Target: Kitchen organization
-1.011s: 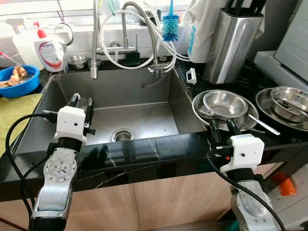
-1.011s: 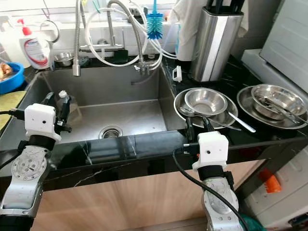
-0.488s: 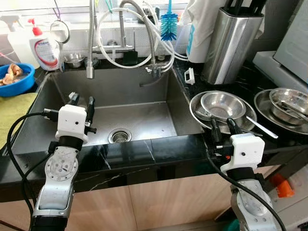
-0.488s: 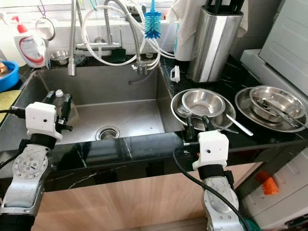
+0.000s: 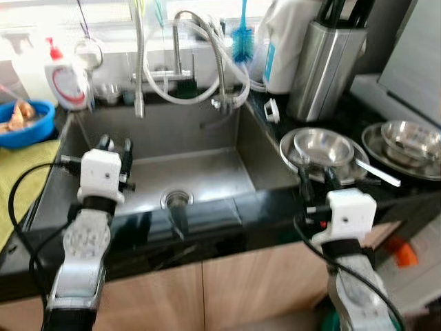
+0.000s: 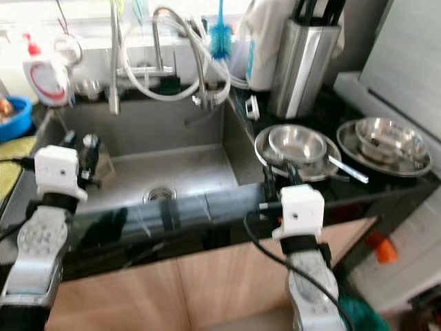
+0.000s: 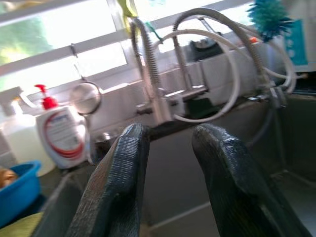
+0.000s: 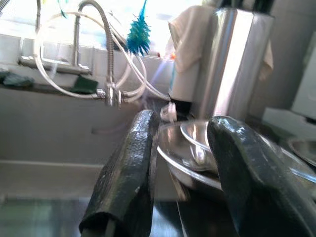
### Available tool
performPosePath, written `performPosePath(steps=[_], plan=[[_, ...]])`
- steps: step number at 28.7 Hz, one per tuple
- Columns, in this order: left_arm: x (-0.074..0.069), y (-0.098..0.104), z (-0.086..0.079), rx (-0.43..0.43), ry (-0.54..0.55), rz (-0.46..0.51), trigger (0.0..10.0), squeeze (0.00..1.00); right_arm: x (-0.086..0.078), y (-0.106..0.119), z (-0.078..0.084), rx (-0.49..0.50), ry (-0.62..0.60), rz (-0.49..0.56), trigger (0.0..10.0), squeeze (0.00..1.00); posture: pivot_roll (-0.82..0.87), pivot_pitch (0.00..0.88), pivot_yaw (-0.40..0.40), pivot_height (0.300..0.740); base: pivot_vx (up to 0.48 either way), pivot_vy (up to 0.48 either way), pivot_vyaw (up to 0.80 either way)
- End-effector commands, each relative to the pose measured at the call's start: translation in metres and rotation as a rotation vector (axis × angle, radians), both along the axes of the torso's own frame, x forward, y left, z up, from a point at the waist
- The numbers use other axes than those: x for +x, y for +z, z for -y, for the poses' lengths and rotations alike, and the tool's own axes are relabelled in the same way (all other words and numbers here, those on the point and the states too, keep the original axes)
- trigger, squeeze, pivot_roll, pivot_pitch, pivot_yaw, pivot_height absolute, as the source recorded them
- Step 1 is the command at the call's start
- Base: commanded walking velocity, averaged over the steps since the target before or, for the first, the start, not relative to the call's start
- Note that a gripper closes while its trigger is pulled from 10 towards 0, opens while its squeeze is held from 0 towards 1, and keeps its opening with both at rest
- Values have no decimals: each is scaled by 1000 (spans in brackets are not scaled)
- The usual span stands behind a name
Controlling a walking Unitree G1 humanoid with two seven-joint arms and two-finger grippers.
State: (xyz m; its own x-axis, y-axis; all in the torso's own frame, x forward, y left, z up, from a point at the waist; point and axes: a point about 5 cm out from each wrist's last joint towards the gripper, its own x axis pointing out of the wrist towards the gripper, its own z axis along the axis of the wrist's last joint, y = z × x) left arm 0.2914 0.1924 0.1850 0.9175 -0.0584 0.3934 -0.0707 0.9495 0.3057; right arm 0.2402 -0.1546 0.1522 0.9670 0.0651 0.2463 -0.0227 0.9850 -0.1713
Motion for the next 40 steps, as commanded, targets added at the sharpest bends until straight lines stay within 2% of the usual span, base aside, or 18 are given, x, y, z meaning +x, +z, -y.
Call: performPosePath(steps=[1,11,14,19,22,23,24,25,32,33,40], plan=[[1,5,1,2,-3,18,10000,0,0,2,3,-7,-12,8,10000,0,-70,0,28,740,0,0,0],[2,4,4,2,-10,14,10000,0,-4,-2,9,-1,-55,-9,10000,0,-75,0,31,740,0,0,0],[2,3,5,-1,-14,10,10000,0,-12,-5,27,86,-168,-25,10000,0,-84,0,35,740,0,0,0],[4,2,6,-3,-19,8,10000,0,-15,-4,42,142,-255,-18,10000,0,-85,0,36,740,0,0,0],[3,2,6,-2,-18,7,10000,0,-15,-4,48,219,-294,-18,10000,0,-85,0,36,740,0,0,0],[3,2,6,0,-17,6,10000,0,-15,-5,53,283,-324,-18,10000,698,-81,0,34,740,0,0,0],[3,2,6,0,-16,6,10000,0,-15,-6,54,298,-333,-19,10000,698,-81,0,34,740,0,0,0],[3,2,5,0,-16,5,10000,0,-15,-6,55,323,-337,-18,10000,1000,-81,0,34,740,0,0,0],[3,2,5,1,-15,6,10000,0,-9,-3,63,413,-354,-5,10000,1000,-81,0,34,740,0,0,0],[3,2,5,1,-16,6,10000,0,-6,-2,63,437,-346,-9,10000,0,-77,0,33,740,0,0,0],[4,2,5,2,-18,8,10000,0,0,-2,61,527,-323,-16,10000,0,-73,0,31,740,0,0,0]])
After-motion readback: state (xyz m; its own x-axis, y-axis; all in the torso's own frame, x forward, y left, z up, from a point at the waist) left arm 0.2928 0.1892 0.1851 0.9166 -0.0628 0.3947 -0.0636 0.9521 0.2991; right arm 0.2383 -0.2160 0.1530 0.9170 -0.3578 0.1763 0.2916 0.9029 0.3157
